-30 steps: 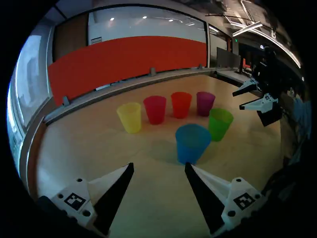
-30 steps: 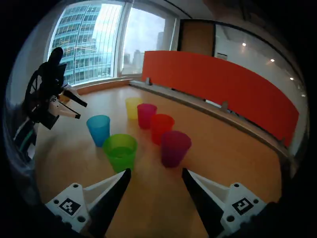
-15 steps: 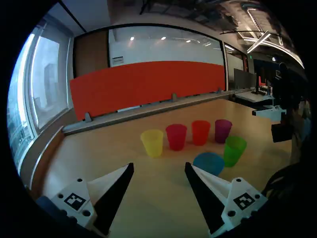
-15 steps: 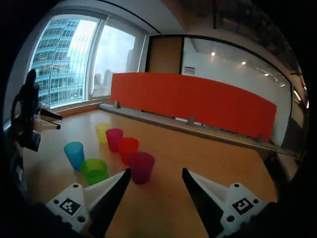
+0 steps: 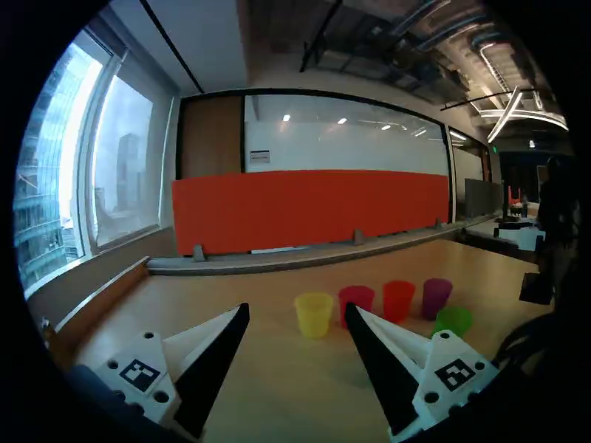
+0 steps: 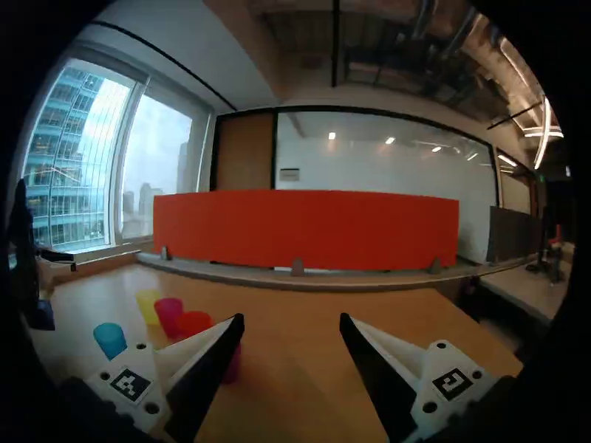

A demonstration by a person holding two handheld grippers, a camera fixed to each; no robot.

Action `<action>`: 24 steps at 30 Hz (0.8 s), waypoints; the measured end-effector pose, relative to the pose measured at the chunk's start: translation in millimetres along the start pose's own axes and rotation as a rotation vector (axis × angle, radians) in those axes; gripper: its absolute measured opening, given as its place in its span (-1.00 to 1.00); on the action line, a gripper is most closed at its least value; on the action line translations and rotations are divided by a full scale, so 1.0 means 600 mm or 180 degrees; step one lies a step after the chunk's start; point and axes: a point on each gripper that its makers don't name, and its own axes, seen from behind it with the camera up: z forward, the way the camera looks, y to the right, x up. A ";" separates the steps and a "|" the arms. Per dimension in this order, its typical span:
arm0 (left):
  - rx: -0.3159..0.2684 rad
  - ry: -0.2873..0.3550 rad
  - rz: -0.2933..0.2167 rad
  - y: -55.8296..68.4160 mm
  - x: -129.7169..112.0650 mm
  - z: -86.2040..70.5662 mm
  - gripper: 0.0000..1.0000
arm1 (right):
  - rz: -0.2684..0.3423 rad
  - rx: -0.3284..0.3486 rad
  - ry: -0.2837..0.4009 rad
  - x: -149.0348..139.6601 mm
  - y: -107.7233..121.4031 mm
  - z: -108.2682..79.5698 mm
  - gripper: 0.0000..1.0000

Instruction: Pour water

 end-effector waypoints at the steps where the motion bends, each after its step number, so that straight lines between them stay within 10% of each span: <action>1: 0.0045 0.0038 -0.0017 -0.005 0.004 -0.002 0.92 | -0.0011 -0.0045 0.0034 0.004 0.005 -0.001 1.00; 24: 0.0486 0.0462 -0.0134 -0.044 0.038 -0.007 0.92 | 0.0163 -0.0491 0.0415 0.044 0.033 -0.026 1.00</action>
